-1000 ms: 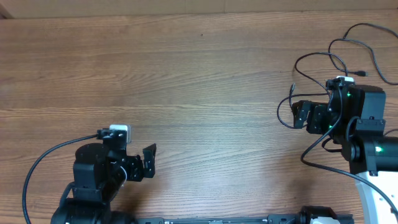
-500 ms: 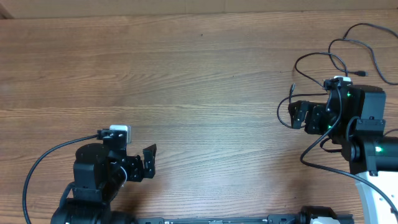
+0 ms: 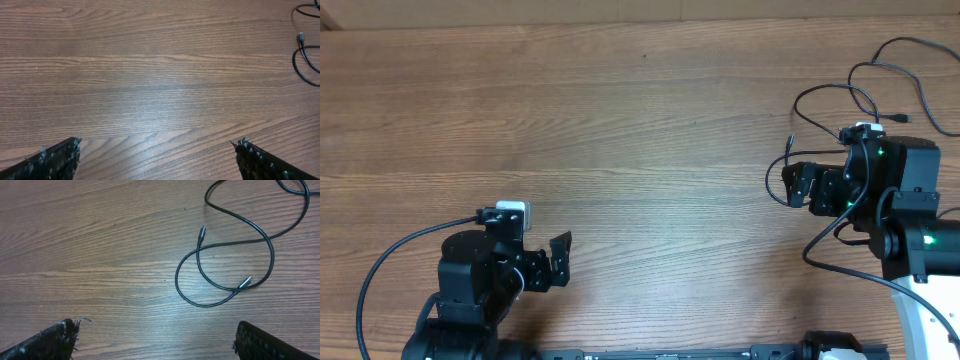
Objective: Untangle cables
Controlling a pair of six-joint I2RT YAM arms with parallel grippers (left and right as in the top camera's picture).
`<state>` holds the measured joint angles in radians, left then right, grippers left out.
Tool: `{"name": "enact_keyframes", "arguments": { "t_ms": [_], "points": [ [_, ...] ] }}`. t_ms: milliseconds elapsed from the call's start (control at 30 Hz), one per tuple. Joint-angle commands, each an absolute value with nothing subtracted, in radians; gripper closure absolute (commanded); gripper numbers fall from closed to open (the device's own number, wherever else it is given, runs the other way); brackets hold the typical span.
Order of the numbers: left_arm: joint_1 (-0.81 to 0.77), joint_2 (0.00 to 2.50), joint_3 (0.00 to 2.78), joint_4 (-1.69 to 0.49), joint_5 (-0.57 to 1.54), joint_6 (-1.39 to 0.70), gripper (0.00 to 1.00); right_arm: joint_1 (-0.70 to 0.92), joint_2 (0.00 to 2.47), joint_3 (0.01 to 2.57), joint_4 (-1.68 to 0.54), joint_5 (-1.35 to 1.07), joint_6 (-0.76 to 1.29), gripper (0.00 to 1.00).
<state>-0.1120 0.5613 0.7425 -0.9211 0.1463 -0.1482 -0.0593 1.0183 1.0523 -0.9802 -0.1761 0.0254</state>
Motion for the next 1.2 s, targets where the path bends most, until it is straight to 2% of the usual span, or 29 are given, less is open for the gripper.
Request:
{"name": "enact_keyframes", "arguments": {
  "t_ms": [0, 333, 733, 967, 1167],
  "points": [
    [-0.12, 0.556, 0.737, -0.923, 0.157, -0.155, 0.0, -0.061, 1.01, 1.047, -0.974, -0.181, 0.025, 0.0],
    [-0.12, 0.556, 0.737, -0.923, 0.157, -0.155, 0.0, -0.061, 0.989, 1.047, -0.94, -0.187, 0.025, 0.0],
    [-0.12, 0.556, 0.737, -0.923, 0.157, -0.155, 0.0, -0.061, 0.569, 1.046, -0.825, -0.249, 0.031, 0.0],
    [-0.12, 0.556, 0.737, -0.923, 0.157, -0.155, 0.0, -0.077, 0.398, 1.011, -0.838, -0.249, 0.193, 0.0],
    [-0.12, 0.556, 0.737, -0.923, 0.157, -0.155, 0.0, -0.093, 0.247, 0.754, -0.517, -0.249, 0.213, 0.0]
  ]
}}
